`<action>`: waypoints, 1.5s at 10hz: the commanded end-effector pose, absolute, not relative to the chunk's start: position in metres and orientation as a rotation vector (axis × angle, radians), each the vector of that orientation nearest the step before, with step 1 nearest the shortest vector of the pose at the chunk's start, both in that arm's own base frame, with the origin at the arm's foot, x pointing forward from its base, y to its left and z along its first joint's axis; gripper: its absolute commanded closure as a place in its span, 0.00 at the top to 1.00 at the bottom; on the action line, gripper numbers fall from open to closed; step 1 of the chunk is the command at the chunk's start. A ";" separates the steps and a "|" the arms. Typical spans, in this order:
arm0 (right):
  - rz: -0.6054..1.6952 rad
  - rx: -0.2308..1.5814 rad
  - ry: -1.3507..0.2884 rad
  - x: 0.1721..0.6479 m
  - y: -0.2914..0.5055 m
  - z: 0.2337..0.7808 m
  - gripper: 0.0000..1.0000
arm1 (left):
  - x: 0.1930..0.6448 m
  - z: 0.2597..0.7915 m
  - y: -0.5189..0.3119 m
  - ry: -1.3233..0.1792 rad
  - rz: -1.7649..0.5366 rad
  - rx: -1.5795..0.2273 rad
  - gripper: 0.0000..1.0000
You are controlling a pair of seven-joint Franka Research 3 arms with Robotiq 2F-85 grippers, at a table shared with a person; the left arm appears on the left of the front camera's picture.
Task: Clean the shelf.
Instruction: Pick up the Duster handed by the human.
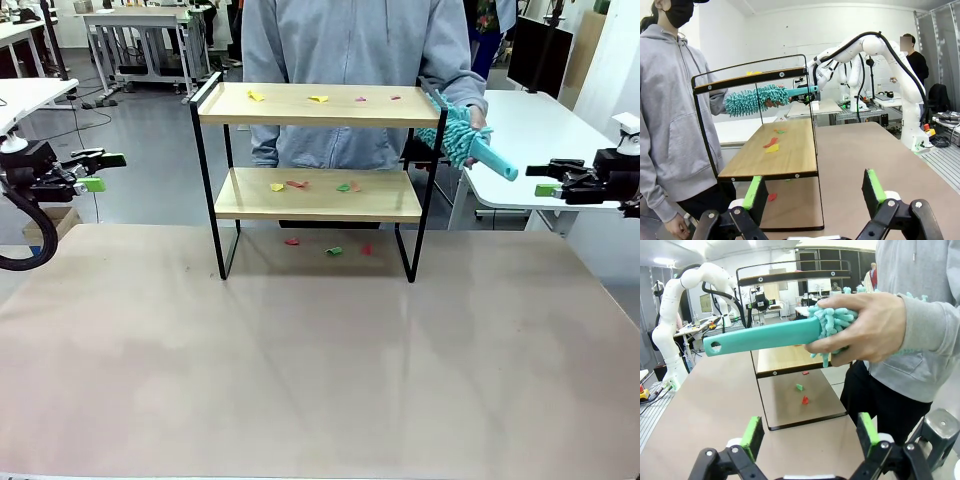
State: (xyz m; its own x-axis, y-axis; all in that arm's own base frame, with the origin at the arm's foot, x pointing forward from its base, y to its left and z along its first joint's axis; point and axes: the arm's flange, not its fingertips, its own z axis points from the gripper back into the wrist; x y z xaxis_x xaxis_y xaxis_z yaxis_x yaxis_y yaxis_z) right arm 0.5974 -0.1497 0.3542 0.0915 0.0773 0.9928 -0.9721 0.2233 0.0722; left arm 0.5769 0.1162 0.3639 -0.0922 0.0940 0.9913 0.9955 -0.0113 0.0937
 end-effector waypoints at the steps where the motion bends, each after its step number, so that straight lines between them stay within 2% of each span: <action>1: 1.029 1.020 -1.185 0.598 -0.149 0.356 1.00 | 0.577 0.365 0.116 -1.351 -1.253 -1.239 1.00; 6: 1.027 1.021 -1.183 0.597 -0.150 0.354 1.00 | 0.577 0.365 0.116 -1.351 -1.253 -1.239 1.00; 8: 0.975 0.911 -1.144 0.588 -0.151 0.404 1.00 | 0.577 0.365 0.116 -1.351 -1.253 -1.239 1.00; 11: 0.852 0.760 -0.997 0.563 -0.140 0.488 1.00 | 0.577 0.365 0.116 -1.351 -1.253 -1.239 1.00; 15: 0.641 0.490 -0.863 0.528 -0.070 0.564 1.00 | 0.577 0.365 0.116 -1.351 -1.253 -1.239 1.00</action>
